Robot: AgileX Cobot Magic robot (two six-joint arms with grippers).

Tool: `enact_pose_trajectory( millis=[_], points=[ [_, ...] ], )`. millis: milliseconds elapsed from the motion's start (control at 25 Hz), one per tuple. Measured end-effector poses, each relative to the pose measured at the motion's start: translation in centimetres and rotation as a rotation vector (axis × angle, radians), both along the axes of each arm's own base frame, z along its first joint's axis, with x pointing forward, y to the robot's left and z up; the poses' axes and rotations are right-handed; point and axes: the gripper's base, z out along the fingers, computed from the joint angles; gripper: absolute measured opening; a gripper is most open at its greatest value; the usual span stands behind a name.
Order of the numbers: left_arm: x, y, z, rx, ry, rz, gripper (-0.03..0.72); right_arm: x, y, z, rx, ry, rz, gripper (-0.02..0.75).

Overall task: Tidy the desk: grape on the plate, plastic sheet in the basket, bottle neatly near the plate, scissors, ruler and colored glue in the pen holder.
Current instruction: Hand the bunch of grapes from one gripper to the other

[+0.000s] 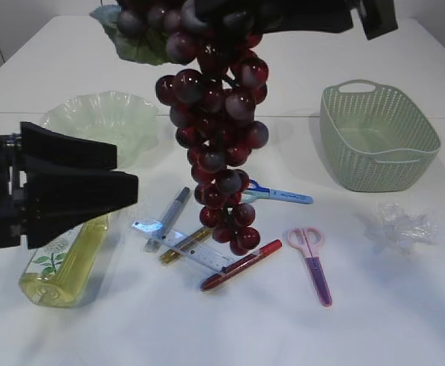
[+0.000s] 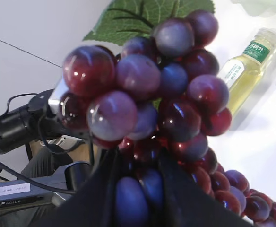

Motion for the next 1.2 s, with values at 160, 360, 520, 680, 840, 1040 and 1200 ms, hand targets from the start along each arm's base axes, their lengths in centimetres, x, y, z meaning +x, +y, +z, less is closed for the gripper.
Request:
enact_pose_trajectory(
  millis=[160, 360, 520, 680, 840, 1040, 1200],
  points=[
    [0.4, -2.0, -0.1, 0.009, -0.013, -0.092, 0.580, 0.1, 0.0, 0.0, 0.003, -0.006, -0.005, 0.174],
    [0.9, -3.9, 1.5, -0.008, -0.071, -0.165, 0.581, 0.2, 0.1, 0.1, 0.014, -0.011, -0.006, 0.173],
    [1.3, -5.1, 2.4, -0.019, -0.097, -0.201, 0.582, 0.2, 0.2, 0.2, 0.031, -0.016, -0.007, 0.173],
    [1.7, -6.2, 2.8, -0.024, -0.110, -0.231, 0.583, 0.3, 0.2, 0.3, 0.038, -0.023, -0.013, 0.173],
    [2.5, -7.2, 3.2, -0.023, -0.122, -0.243, 0.584, 0.3, 0.2, 0.4, 0.054, -0.029, -0.009, 0.173],
    [3.7, -8.1, 2.9, -0.020, -0.114, -0.252, 0.583, 0.3, 0.3, 0.5, 0.068, -0.031, -0.008, 0.173],
    [4.0, -8.2, 2.7, -0.018, -0.106, -0.251, 0.550, 0.3, 0.3, 0.6, 0.070, -0.038, -0.010, 0.173]
  ],
)
